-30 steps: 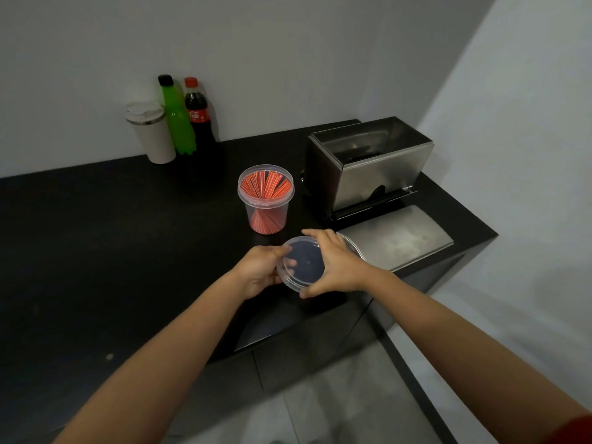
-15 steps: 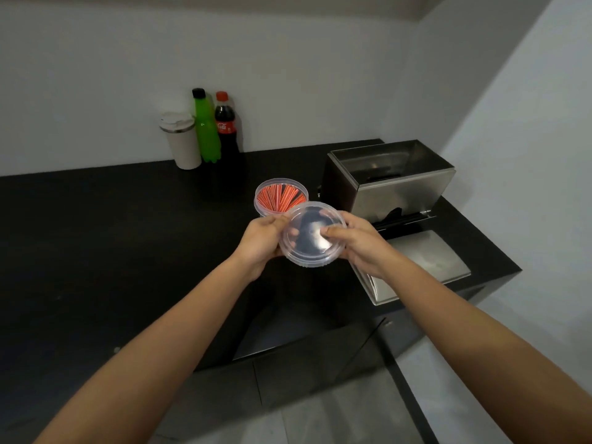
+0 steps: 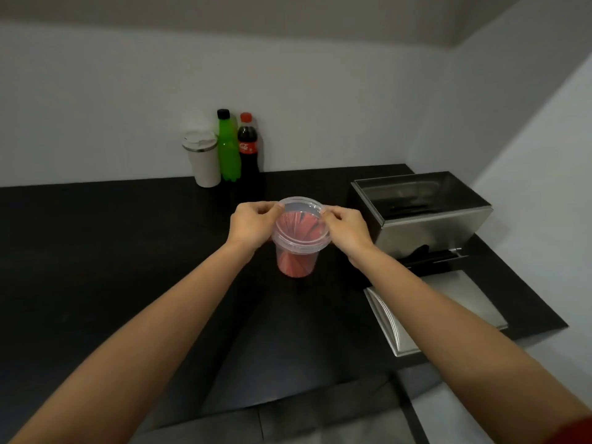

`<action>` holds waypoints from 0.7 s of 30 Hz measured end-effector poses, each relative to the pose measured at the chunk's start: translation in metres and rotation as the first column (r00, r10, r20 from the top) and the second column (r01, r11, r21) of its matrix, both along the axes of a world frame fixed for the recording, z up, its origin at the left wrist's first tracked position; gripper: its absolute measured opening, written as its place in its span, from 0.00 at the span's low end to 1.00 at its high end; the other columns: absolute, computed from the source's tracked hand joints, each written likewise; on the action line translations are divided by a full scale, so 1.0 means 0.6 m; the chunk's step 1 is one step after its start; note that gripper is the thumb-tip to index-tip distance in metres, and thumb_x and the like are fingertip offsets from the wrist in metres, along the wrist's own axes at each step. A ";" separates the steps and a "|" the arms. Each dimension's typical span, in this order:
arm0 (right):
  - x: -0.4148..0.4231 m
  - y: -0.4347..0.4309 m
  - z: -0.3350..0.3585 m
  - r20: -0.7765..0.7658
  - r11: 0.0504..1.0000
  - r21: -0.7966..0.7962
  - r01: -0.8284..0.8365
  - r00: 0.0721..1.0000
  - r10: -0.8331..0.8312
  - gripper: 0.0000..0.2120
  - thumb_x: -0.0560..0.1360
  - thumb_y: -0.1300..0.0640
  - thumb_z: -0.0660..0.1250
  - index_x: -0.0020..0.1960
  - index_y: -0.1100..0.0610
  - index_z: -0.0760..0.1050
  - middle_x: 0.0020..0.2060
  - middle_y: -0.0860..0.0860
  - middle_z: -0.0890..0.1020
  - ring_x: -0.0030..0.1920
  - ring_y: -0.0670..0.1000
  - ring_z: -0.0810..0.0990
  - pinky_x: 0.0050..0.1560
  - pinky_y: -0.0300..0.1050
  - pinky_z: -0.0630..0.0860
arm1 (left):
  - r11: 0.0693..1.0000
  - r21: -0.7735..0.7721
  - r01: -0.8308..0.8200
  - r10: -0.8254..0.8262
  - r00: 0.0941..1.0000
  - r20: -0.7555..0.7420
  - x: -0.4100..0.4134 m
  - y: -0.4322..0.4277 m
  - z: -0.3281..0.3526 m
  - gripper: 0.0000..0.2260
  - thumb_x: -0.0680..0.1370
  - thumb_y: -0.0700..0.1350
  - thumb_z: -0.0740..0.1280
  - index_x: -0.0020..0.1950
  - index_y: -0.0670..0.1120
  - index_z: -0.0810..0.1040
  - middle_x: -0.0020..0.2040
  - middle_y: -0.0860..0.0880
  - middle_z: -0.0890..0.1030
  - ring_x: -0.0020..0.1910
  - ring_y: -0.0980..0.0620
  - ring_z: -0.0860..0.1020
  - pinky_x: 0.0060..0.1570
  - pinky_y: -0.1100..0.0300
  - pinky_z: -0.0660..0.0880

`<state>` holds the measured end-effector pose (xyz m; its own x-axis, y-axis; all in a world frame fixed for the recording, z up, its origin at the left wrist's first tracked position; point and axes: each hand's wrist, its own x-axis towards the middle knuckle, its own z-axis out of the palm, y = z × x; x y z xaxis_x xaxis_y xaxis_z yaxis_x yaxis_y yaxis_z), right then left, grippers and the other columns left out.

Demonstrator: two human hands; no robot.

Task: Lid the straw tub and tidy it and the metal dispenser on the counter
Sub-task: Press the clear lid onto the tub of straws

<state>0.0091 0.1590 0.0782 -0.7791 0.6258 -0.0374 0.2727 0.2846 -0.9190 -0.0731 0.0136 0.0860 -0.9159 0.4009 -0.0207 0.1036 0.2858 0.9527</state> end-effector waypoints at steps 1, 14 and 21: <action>-0.012 0.004 -0.002 0.027 0.999 0.048 0.003 1.000 -0.005 0.16 0.79 0.54 0.60 0.65 0.54 0.73 0.56 0.50 0.80 0.41 0.40 0.76 0.40 0.33 0.72 | 1.000 -0.019 0.002 -0.002 1.000 0.003 -0.011 0.003 -0.002 0.15 0.79 0.49 0.64 0.63 0.46 0.77 0.55 0.42 0.81 0.51 0.47 0.81 0.44 0.58 0.77; -0.079 0.041 -0.025 0.119 0.954 0.299 -0.020 0.993 -0.017 0.13 0.78 0.57 0.62 0.61 0.56 0.76 0.57 0.51 0.80 0.38 0.36 0.72 0.35 0.28 0.66 | 0.967 -0.228 0.111 -0.132 0.988 -0.080 -0.084 0.028 -0.028 0.15 0.79 0.47 0.63 0.64 0.44 0.76 0.48 0.47 0.81 0.38 0.58 0.77 0.36 0.65 0.73; -0.076 0.051 -0.027 0.133 0.968 0.250 -0.035 0.991 0.001 0.12 0.78 0.56 0.63 0.60 0.55 0.77 0.55 0.50 0.81 0.39 0.37 0.73 0.34 0.29 0.66 | 0.954 -0.263 0.140 -0.167 0.983 -0.080 -0.083 0.028 -0.032 0.14 0.79 0.46 0.63 0.63 0.44 0.77 0.49 0.49 0.81 0.37 0.59 0.76 0.35 0.67 0.72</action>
